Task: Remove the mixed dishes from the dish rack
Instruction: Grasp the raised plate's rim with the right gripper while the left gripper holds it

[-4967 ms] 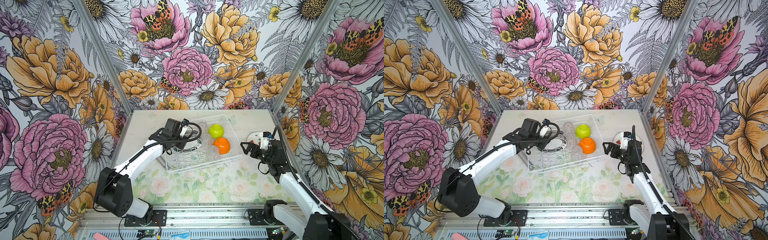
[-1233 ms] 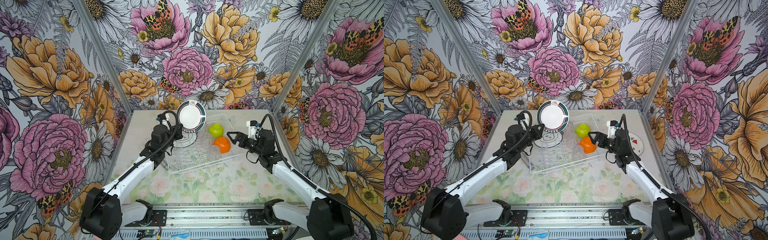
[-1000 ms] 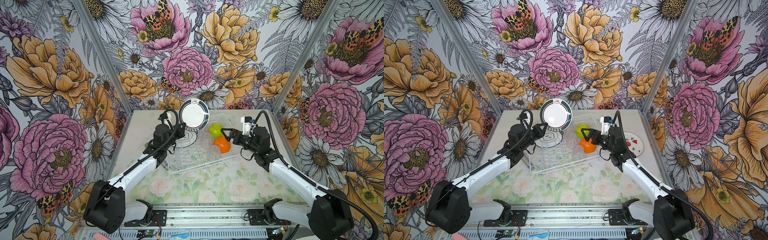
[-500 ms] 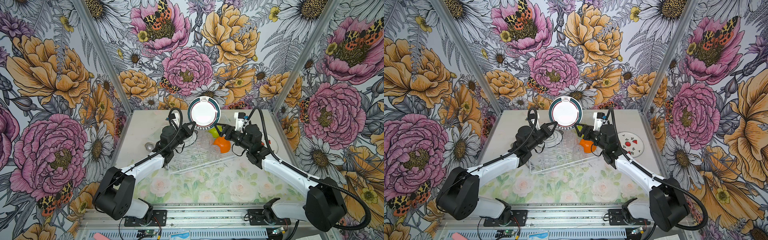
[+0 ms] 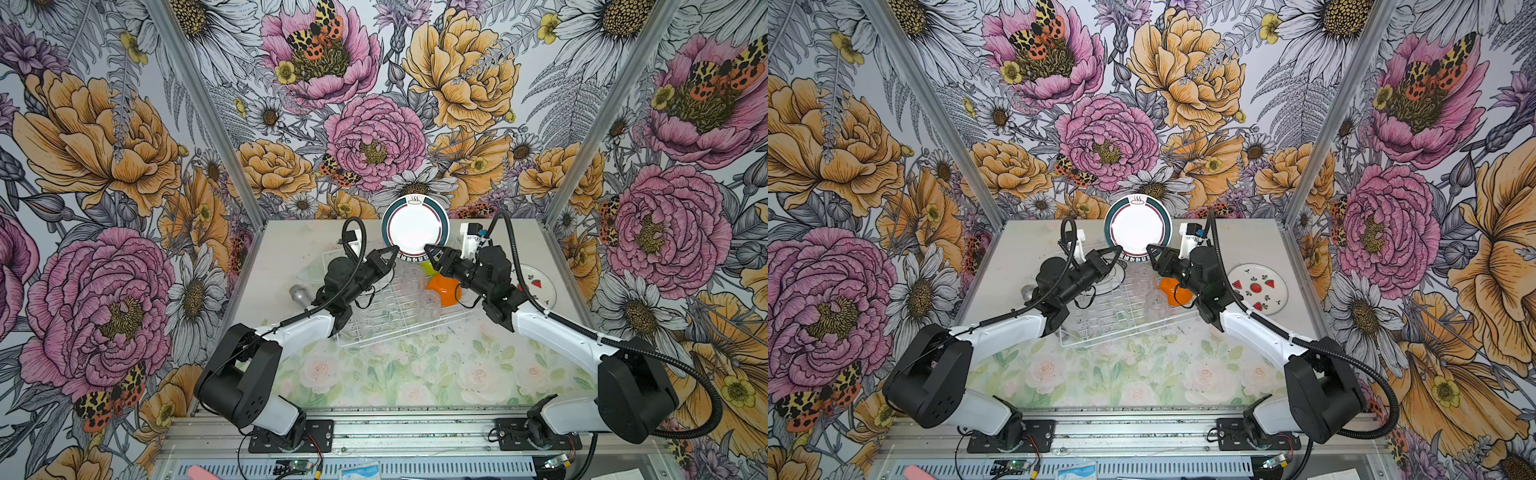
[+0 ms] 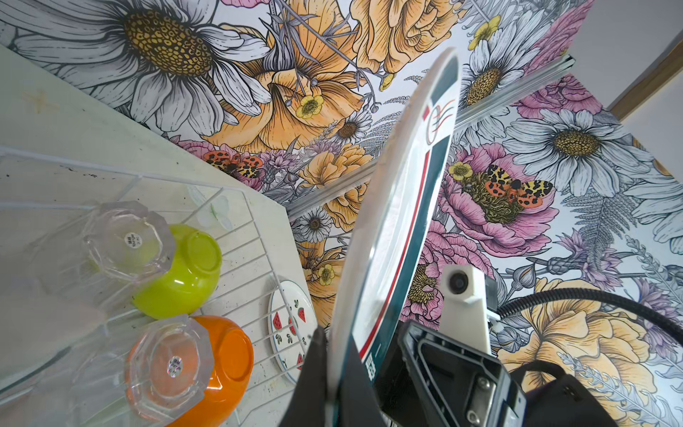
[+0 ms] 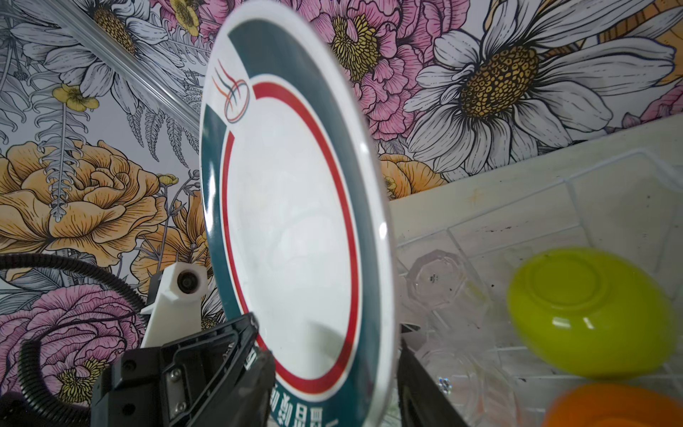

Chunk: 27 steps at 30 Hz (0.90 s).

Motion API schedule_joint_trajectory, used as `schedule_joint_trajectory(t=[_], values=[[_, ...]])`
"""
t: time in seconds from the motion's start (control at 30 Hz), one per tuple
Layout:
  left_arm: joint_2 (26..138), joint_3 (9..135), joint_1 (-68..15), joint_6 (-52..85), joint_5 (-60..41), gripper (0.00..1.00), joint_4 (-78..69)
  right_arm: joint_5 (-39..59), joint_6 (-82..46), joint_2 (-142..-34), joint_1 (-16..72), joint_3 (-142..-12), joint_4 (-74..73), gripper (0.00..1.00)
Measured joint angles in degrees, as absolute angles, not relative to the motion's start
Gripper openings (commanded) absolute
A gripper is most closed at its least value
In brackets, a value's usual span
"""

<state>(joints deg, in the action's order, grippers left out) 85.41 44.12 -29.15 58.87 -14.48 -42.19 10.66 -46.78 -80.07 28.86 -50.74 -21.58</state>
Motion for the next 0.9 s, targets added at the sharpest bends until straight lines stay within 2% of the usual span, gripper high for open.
schedule_joint_trajectory(t=[0.4,0.63,0.73,0.9], values=[[85.3,43.0,-30.8,60.6,-12.9,0.0,-44.6,5.8,-46.7,-80.2,29.8,-50.7,-26.1,0.3],[85.3,43.0,-30.8,63.3,-12.4,0.0,-45.6,5.5,-48.4,-80.2,29.8,-50.4,-29.4,0.05],[85.3,43.0,-30.6,64.7,-12.4,0.0,-46.6,5.9,-50.0,-80.2,30.0,-50.4,-31.2,0.01],[85.3,43.0,-30.6,64.9,-12.4,0.0,-46.6,6.0,-50.5,-80.2,29.9,-50.4,-31.4,0.0]])
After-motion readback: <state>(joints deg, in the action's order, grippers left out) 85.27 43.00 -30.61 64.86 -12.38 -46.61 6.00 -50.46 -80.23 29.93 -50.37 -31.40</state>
